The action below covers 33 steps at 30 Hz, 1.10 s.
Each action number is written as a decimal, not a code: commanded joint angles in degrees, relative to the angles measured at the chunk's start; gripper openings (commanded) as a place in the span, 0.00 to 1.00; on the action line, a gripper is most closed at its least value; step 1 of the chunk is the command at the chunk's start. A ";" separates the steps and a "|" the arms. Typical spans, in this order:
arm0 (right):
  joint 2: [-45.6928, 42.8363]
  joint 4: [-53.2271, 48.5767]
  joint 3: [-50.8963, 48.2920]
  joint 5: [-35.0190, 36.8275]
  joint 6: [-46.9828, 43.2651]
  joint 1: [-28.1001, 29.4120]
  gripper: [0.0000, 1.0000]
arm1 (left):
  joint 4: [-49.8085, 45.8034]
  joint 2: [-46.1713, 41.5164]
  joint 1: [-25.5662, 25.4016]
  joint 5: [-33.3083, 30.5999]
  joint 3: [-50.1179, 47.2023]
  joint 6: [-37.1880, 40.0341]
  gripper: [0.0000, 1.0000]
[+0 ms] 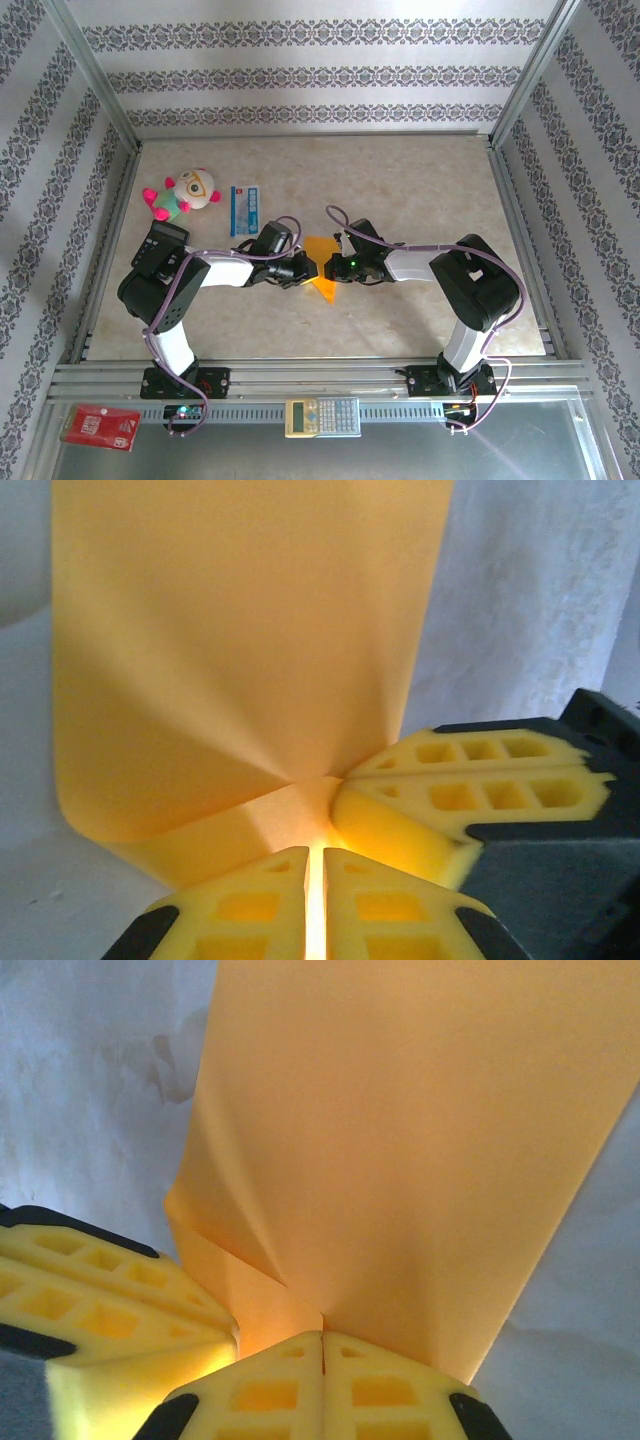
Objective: Fold a paper plane with a square sheet of paper (pick it up from the middle)
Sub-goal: Third fold the triangle at the center of the table.
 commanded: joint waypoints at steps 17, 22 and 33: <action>1.08 -5.89 0.94 0.25 -1.64 -1.01 0.11 | -4.94 1.75 1.27 -2.76 -1.11 5.20 0.13; -0.60 -5.32 0.32 -1.98 -1.88 -1.06 0.15 | -5.02 2.40 1.25 -3.13 -1.11 5.46 0.13; -3.01 -5.54 -1.82 -1.50 -2.72 -1.72 0.15 | -5.15 2.70 1.25 -3.03 -1.02 5.64 0.13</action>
